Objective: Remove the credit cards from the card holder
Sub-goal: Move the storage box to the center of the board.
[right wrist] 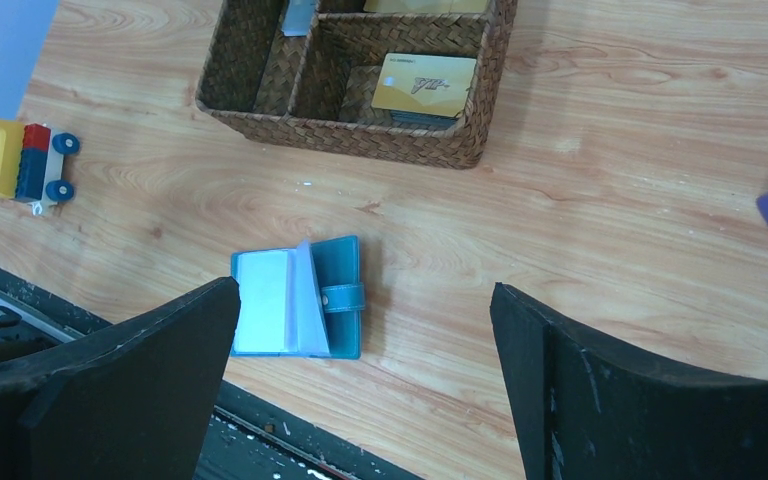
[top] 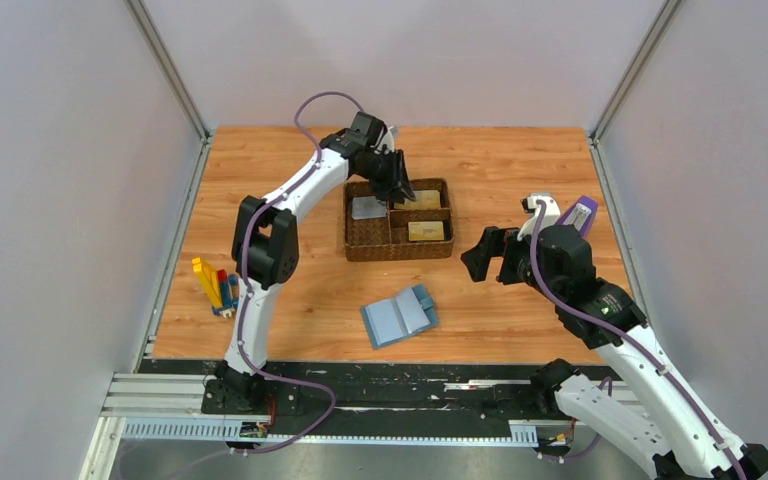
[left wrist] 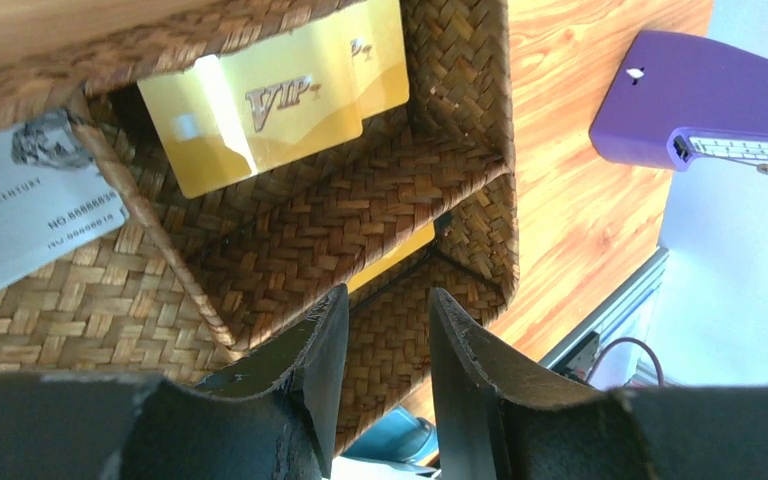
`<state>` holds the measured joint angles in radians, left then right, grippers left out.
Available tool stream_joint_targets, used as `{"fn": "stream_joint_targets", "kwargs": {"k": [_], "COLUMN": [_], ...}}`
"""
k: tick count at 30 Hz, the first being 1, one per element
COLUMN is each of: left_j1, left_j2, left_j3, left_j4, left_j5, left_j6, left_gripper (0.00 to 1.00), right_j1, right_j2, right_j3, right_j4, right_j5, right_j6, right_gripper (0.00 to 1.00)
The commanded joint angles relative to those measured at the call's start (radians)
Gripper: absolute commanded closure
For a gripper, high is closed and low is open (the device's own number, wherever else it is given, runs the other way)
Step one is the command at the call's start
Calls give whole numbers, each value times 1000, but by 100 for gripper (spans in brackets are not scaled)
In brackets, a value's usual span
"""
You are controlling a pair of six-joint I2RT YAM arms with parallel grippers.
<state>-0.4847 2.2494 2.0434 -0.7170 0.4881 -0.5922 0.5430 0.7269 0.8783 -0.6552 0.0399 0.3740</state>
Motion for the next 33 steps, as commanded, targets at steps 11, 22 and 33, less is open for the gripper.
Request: {"fn": "stream_joint_targets", "kwargs": {"k": [11, 22, 33], "left_j1": [-51, -81, -83], "left_j2": [-92, -75, -60], "left_j3": [-117, -144, -171], "left_j4": [11, 8, 48], "left_j5": [18, -73, -165], "left_j6": [-51, -82, -91], "left_gripper": [59, 58, 55], "right_j1": [5, 4, 5], "right_j2": [17, 31, 15], "right_j3": [22, 28, 10], "right_j4": [-1, -2, -3], "right_j5": [18, 23, 24], "right_j6": [5, -9, -16], "right_gripper": [0, 0, 0]}}
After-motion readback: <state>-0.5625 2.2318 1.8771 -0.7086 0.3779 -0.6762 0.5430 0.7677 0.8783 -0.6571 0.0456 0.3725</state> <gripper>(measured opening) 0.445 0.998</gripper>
